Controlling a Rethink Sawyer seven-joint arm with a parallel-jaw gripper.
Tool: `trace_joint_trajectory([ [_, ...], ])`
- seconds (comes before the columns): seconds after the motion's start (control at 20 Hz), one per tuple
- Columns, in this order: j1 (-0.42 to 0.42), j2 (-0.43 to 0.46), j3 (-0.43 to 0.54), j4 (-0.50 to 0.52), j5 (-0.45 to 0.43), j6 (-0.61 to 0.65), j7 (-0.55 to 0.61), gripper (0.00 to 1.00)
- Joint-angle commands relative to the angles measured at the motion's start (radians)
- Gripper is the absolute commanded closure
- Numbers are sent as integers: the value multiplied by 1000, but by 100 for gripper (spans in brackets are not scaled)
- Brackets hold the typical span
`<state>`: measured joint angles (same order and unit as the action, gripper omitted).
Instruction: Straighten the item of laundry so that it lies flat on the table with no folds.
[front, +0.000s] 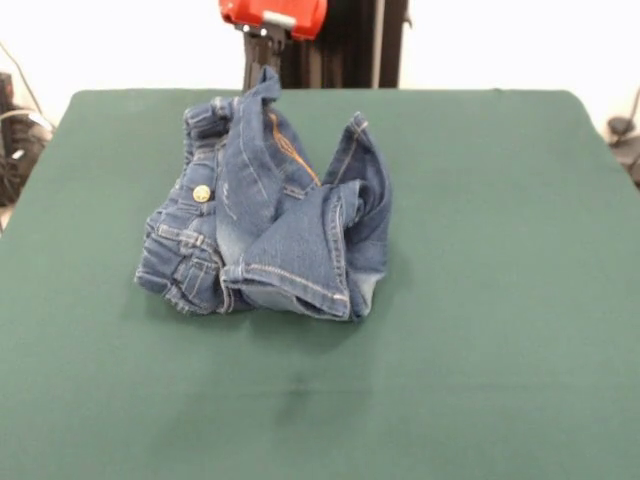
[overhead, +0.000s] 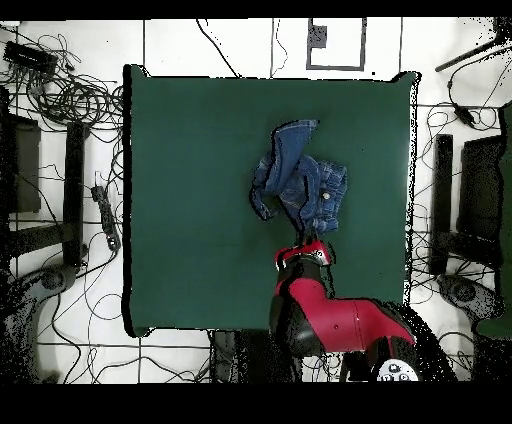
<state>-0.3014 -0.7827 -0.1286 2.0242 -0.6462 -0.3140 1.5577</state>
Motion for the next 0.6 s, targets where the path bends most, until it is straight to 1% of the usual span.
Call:
trace_joint_trajectory([
  [0.05,-16,-45,96,136,12,108,191,100],
  [0.2,-26,-56,100,151,3,105,187,100],
  [0.3,-22,-43,87,150,-5,86,179,100],
  [0.45,1,9,43,138,-10,23,167,100],
  [0.6,11,86,4,120,-20,-57,151,100],
])
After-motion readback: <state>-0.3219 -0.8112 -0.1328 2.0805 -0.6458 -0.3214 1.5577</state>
